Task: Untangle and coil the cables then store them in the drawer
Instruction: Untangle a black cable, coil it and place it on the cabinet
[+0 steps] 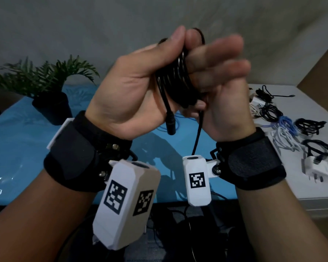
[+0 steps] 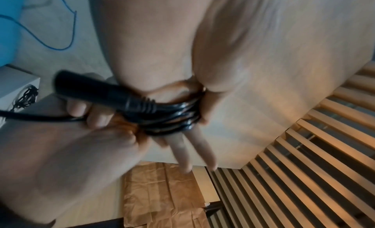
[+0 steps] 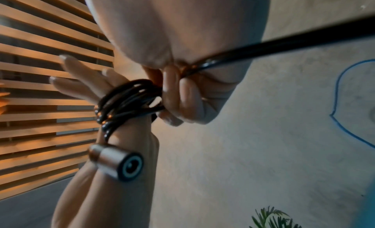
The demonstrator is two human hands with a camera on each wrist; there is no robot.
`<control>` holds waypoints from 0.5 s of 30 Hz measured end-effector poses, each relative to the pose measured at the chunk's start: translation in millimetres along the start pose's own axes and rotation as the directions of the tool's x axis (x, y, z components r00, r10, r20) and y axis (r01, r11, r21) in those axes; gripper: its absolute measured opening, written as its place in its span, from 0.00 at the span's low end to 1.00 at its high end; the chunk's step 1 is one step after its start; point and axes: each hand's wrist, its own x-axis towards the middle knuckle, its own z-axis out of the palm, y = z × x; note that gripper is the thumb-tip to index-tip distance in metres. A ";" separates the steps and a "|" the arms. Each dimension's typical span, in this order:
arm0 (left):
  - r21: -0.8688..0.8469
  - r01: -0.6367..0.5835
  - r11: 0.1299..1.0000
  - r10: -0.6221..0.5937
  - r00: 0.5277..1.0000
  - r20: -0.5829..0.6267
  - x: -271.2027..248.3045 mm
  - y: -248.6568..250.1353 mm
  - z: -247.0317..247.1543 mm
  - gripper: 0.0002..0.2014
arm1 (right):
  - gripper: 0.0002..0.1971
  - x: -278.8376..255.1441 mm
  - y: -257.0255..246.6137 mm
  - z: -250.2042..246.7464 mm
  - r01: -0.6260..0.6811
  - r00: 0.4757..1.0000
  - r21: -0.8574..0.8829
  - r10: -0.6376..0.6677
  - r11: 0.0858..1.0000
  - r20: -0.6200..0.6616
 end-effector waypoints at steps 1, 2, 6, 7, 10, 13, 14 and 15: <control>-0.058 -0.034 0.998 0.033 0.999 -0.020 2.8 -1.3 -0.8 0.22 | 0.27 1.9 1.5 -2.2 -0.009 0.999 -0.060 0.007 0.998 -0.035; -0.135 -0.084 0.987 0.078 0.996 -0.051 5.0 -1.9 -2.6 0.24 | 0.25 3.3 2.6 -3.8 -0.014 0.999 -0.130 0.008 0.991 -0.048; -0.149 -0.281 0.948 0.247 0.945 -0.213 7.8 8.5 -14.9 0.25 | 0.11 1.9 8.9 -5.8 -0.064 0.996 -0.396 0.084 0.916 0.033; -0.035 -0.309 0.951 0.288 0.919 -0.269 7.7 9.7 -18.7 0.24 | 0.11 0.6 10.2 -3.9 -0.049 0.994 -0.472 0.091 0.880 0.066; 0.464 -0.287 0.838 0.472 0.809 -0.351 7.1 8.0 -23.2 0.15 | 0.13 -0.2 17.8 -1.7 -0.021 0.973 -0.699 0.174 0.715 0.149; 0.876 -0.046 0.481 0.543 0.799 -0.257 6.1 0.5 -23.4 0.14 | 0.08 -2.9 16.1 -0.2 0.050 0.945 -0.818 0.239 0.573 0.225; 0.944 0.029 0.329 0.509 0.837 -0.203 6.1 -2.6 -24.7 0.15 | 0.06 -3.0 12.2 -0.9 0.066 0.942 -0.840 0.245 0.539 0.232; 0.984 0.106 0.144 0.456 0.875 -0.161 5.8 -5.3 -26.2 0.18 | 0.08 -3.0 7.2 -2.2 0.065 0.945 -0.861 0.247 0.504 0.216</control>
